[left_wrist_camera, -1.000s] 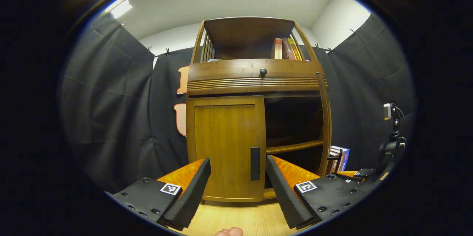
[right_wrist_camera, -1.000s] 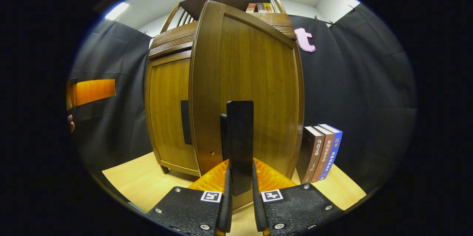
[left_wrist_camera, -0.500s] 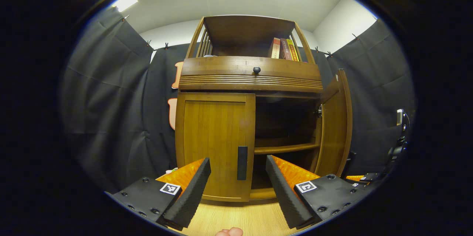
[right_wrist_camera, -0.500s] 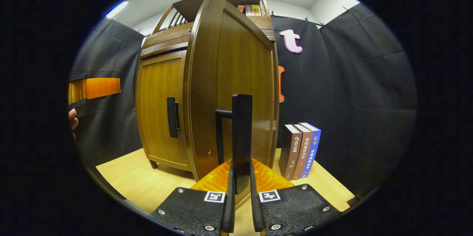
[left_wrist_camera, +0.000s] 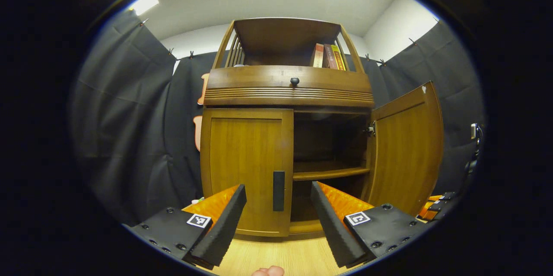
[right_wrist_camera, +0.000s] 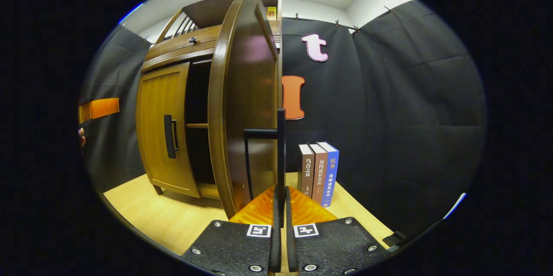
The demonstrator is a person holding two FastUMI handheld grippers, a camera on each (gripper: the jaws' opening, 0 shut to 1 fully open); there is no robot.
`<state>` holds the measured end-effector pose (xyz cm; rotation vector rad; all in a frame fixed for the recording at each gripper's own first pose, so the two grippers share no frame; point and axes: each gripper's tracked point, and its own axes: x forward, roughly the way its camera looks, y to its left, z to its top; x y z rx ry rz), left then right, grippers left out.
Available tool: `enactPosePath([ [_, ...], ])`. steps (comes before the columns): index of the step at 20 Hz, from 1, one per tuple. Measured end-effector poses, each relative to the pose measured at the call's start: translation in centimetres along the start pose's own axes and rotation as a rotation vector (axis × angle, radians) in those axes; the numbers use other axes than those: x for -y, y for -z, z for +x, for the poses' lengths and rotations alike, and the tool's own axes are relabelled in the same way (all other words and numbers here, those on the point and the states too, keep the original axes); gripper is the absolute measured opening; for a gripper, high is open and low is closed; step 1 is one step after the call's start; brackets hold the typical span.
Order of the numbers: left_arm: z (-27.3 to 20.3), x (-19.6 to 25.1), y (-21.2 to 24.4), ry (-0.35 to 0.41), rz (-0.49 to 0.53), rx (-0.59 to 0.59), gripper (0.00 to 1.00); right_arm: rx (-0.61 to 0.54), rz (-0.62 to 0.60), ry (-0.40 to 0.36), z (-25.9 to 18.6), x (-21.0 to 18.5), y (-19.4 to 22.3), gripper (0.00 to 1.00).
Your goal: Open the right door of the double-door shoe cabinet with the right hand, and open the left door with the left hand.
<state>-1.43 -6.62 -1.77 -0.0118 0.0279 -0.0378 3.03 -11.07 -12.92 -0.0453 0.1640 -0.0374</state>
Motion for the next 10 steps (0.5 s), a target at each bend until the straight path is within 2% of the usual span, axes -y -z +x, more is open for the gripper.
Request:
enactPosePath([
  [1,-0.1,0.0,-0.2,-0.001,0.001,0.004,0.99,0.003,0.002,-0.014,0.1,0.6,0.0,0.04],
  [3,-0.3,0.0,-0.3,-0.005,-0.001,0.008,0.97,0.003,0.002,-0.045,0.2,1.3,-0.1,0.04],
  [10,-1.2,-1.0,-0.3,-0.030,0.015,-0.001,0.99,0.005,-0.011,-0.169,0.9,4.4,-0.1,0.04],
])
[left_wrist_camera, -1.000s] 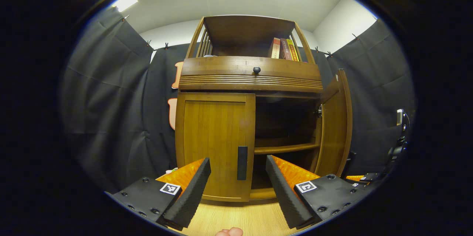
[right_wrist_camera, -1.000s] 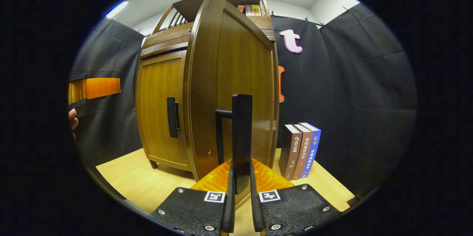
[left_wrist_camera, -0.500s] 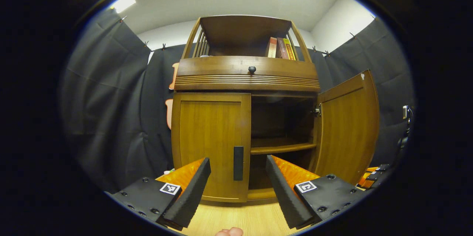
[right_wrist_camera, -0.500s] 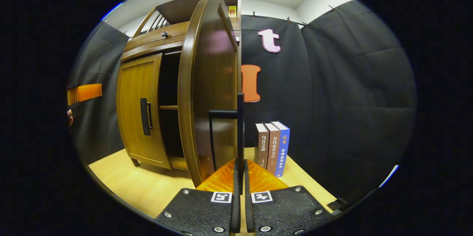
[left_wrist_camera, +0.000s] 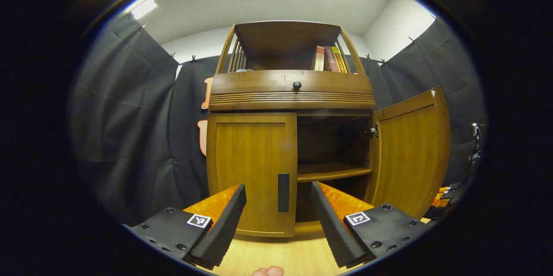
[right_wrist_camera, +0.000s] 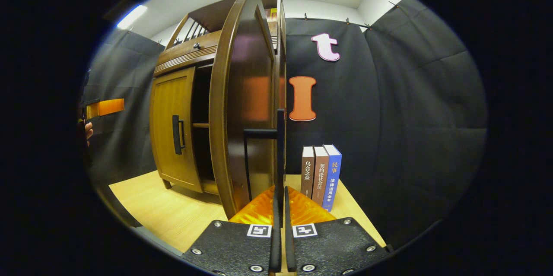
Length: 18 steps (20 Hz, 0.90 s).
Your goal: Open the right door of the double-door shoe cabinet with the right hand, and open the left door with the left hand.
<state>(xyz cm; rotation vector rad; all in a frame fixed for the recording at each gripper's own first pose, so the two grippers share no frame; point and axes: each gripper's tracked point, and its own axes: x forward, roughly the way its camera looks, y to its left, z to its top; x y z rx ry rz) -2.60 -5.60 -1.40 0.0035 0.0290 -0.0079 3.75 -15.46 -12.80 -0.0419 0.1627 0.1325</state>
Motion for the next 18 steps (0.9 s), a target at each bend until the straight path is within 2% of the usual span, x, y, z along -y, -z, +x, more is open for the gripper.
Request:
enactPosePath([
  [2,-0.6,-0.7,0.3,-0.009,-0.005,-0.006,0.99,-0.007,0.025,-0.038,0.1,1.0,0.1,0.04],
  [3,-0.7,-1.1,0.4,-0.017,-0.009,-0.007,0.99,-0.011,0.030,-0.059,0.3,1.3,0.1,0.12],
  [4,-0.8,-1.5,0.6,-0.026,-0.014,-0.009,0.99,-0.010,0.029,-0.076,0.3,1.4,0.0,0.12],
  [5,-1.0,-1.9,0.6,-0.031,-0.021,-0.010,0.99,-0.009,0.027,-0.089,0.2,1.6,0.0,0.05],
  [7,-1.0,-1.9,0.5,-0.029,-0.041,-0.007,0.97,-0.009,0.034,-0.102,0.2,1.9,-0.1,0.06],
  [8,-1.0,-1.7,0.4,-0.020,-0.053,-0.007,0.99,-0.009,0.040,-0.109,0.0,1.6,-0.2,0.06],
  [9,-1.0,-1.7,0.5,-0.009,-0.062,-0.003,0.96,-0.009,0.035,-0.105,-0.2,1.4,-0.2,0.06],
  [12,-0.9,-1.7,0.2,0.011,-0.069,0.008,0.97,0.018,0.026,-0.058,-2.7,1.6,-0.6,0.06],
  [14,-0.8,-1.7,0.2,0.014,-0.064,0.013,0.95,-0.016,0.043,-0.004,-5.0,2.0,1.0,0.06],
  [18,-0.6,-1.6,0.5,0.021,-0.076,0.002,0.96,-0.009,0.027,0.092,-9.3,0.6,-0.1,0.05],
])
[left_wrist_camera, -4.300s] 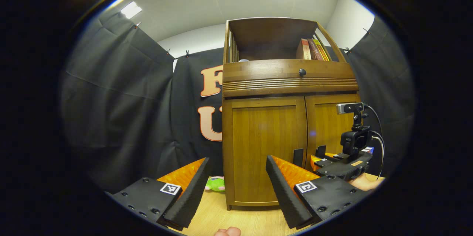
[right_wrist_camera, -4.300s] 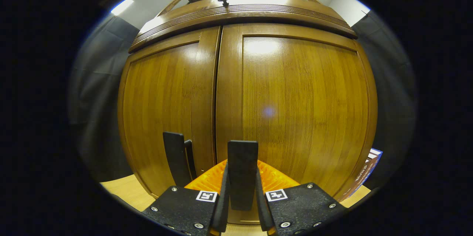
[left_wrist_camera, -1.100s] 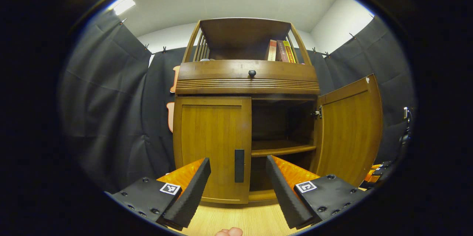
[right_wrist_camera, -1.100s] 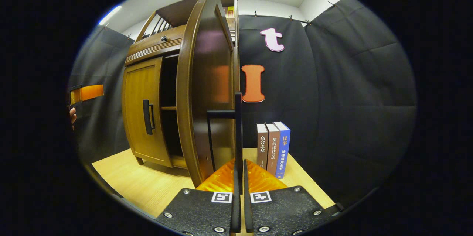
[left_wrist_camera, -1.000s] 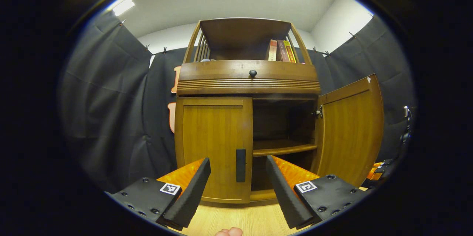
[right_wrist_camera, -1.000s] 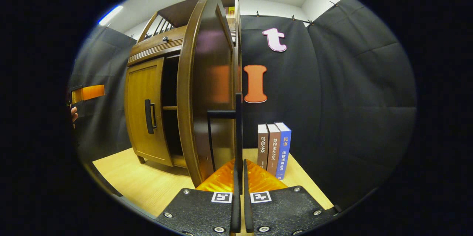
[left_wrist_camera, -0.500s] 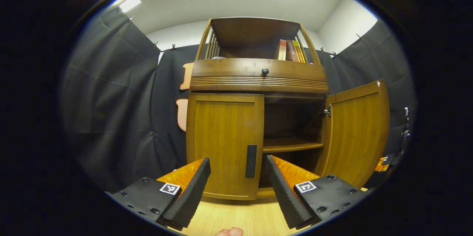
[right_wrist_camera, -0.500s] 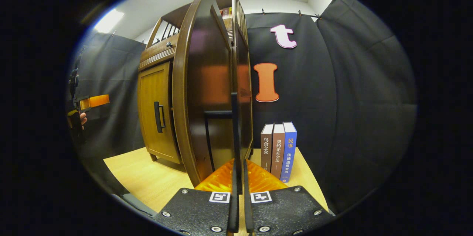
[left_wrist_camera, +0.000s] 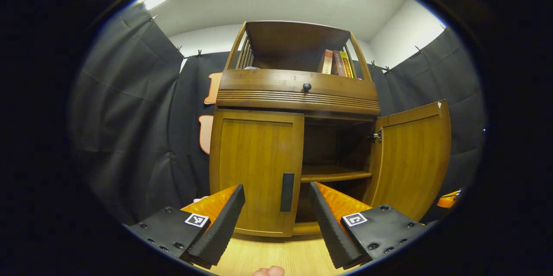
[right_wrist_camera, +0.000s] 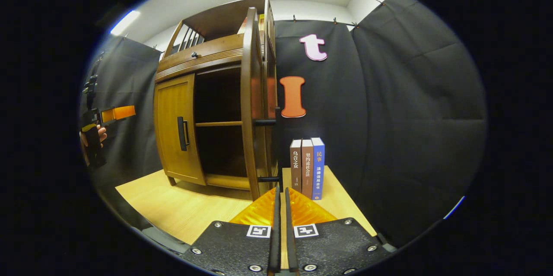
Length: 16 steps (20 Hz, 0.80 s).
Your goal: Open the right door of the double-door shoe cabinet with the right hand, and open the left door with the left hand.
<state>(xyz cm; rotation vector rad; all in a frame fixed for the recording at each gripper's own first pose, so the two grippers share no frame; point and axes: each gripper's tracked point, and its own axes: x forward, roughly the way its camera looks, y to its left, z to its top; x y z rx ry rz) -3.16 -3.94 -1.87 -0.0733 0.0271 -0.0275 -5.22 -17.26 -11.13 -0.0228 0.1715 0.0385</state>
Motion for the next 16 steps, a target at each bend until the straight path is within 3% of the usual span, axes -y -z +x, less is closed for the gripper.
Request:
enactPosePath([
  [5,0.3,-0.1,0.4,-0.007,-0.006,-0.026,0.95,0.034,-0.014,0.014,-1.3,-5.9,-3.7,0.05],
  [10,0.6,-1.5,0.1,-0.036,0.017,-0.027,0.95,0.106,-0.020,-0.059,0.5,-11.9,-7.4,0.05],
  [16,2.0,-3.6,0.3,-0.052,0.049,-0.040,0.95,0.117,0.016,-0.061,3.0,-13.5,-7.2,0.07],
])
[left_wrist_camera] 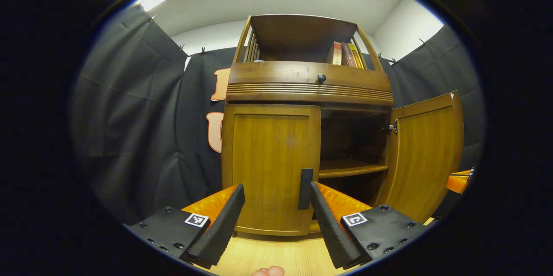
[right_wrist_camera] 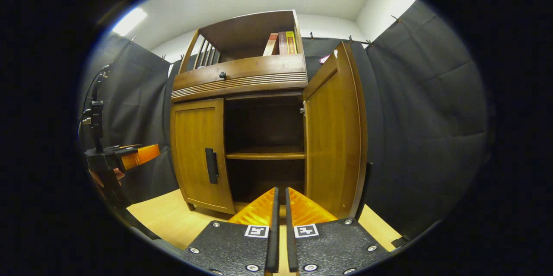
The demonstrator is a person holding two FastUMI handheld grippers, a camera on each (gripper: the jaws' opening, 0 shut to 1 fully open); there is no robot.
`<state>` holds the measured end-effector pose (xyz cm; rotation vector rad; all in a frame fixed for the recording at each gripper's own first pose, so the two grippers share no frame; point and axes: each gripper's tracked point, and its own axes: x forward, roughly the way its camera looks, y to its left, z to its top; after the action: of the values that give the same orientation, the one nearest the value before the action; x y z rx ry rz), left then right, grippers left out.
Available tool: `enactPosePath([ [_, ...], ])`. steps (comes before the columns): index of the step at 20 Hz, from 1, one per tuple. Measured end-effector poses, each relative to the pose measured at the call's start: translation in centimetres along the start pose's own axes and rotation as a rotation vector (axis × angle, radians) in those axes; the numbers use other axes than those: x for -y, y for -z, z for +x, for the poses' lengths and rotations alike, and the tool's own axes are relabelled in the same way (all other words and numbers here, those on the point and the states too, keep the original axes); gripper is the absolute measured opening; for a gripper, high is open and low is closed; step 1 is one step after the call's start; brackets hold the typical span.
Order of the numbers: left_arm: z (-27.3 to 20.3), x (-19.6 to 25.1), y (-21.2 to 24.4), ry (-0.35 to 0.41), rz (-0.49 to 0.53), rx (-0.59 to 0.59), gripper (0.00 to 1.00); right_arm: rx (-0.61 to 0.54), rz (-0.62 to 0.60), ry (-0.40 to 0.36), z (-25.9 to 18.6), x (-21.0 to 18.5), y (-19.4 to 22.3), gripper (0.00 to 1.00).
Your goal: Open the right door of the double-door shoe cabinet with the right hand, and open the left door with the left hand.
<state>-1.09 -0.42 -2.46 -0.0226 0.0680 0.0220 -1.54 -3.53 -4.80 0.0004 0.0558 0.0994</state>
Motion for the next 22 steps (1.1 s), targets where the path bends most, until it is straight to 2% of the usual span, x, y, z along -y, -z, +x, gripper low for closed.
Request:
enactPosePath([
  [1,0.5,-0.2,0.0,0.002,0.005,0.002,0.95,-0.002,0.003,0.002,0.3,-0.1,0.0,0.00],
  [2,0.9,-0.2,-0.1,0.006,0.008,0.003,0.95,-0.007,0.000,0.005,0.6,-0.3,0.4,0.16],
  [3,1.4,-0.2,0.0,0.011,0.010,0.005,0.95,-0.014,-0.007,0.014,0.8,-0.2,0.7,0.17],
  [10,5.3,3.5,1.6,0.096,0.020,0.008,0.96,0.009,-0.024,0.072,2.0,1.0,0.3,1.00],
  [13,8.3,4.8,4.4,0.100,0.060,-0.032,0.95,0.008,0.006,0.067,2.2,0.9,0.4,1.00],
  [14,9.4,5.3,5.8,0.101,0.060,-0.054,0.95,0.005,0.019,0.064,2.2,0.8,0.7,0.92],
  [15,10.5,5.5,7.4,0.107,0.064,-0.072,0.95,0.004,0.027,0.063,2.2,0.8,0.7,1.00],
  [16,11.8,5.9,8.4,0.117,0.060,-0.086,0.95,0.004,0.029,0.065,2.3,0.9,0.7,1.00],
  [17,13.2,6.2,9.4,0.127,0.068,-0.091,0.97,0.002,0.026,0.066,2.4,1.0,0.8,0.92],
  [18,13.9,6.5,9.7,0.127,0.069,-0.095,0.97,-0.001,0.021,0.070,2.6,1.1,0.9,0.90],
  [19,14.7,6.5,10.0,0.124,0.070,-0.093,0.97,-0.005,0.017,0.071,2.7,1.2,1.0,0.92],
  [20,15.7,6.7,10.4,0.123,0.063,-0.097,0.97,-0.009,0.018,0.070,2.8,1.1,1.2,1.00],
  [21,16.5,6.7,11.0,0.119,0.058,-0.104,0.96,-0.014,0.021,0.068,2.9,1.1,1.3,1.00],
  [22,17.3,6.5,11.6,0.107,0.061,-0.114,0.96,-0.021,0.024,0.067,3.1,0.9,1.4,0.92],
])
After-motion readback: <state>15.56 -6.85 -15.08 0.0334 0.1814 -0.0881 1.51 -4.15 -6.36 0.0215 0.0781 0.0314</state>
